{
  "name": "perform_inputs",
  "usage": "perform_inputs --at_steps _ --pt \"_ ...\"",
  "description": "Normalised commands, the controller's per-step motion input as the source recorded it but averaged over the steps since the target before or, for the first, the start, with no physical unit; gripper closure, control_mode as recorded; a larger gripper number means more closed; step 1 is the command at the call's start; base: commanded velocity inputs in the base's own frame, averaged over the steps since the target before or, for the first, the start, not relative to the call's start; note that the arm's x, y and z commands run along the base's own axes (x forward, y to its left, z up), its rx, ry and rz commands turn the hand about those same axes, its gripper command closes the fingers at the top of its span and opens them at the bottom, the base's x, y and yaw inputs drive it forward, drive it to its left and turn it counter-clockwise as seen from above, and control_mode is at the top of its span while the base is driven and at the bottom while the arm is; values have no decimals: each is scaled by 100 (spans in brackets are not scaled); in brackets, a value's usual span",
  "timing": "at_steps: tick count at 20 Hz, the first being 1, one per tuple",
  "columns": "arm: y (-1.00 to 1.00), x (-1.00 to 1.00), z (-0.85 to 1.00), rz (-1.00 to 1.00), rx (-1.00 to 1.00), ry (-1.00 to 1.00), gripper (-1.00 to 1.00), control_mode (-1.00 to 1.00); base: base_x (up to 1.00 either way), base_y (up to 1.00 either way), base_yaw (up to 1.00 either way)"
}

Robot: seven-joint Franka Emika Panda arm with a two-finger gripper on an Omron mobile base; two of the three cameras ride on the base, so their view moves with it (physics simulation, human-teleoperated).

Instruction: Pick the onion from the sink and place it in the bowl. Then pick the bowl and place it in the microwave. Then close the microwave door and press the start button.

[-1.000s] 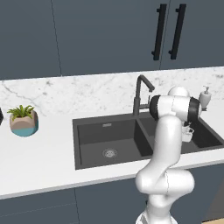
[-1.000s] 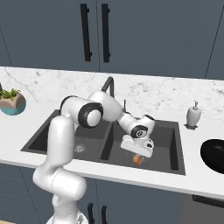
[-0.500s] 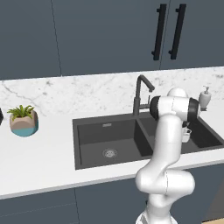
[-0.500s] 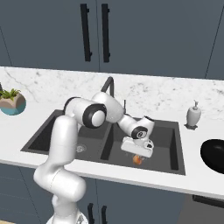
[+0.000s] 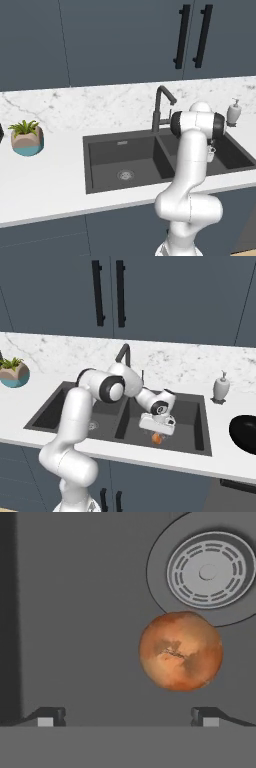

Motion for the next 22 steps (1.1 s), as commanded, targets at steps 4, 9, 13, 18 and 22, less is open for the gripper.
perform_inputs --at_steps 4,9,13,18,22 --pt "-17 4 -19 0 0 0 -100 -100 0 0 0" --pt "-18 5 -9 0 0 0 -100 -100 0 0 0" --pt "-1 24 -17 2 0 0 -100 -100 0 0 0" --pt "-2 32 -25 3 1 0 -100 -100 0 0 0" --pt "-11 15 -20 4 2 0 -100 -100 0 0 0"
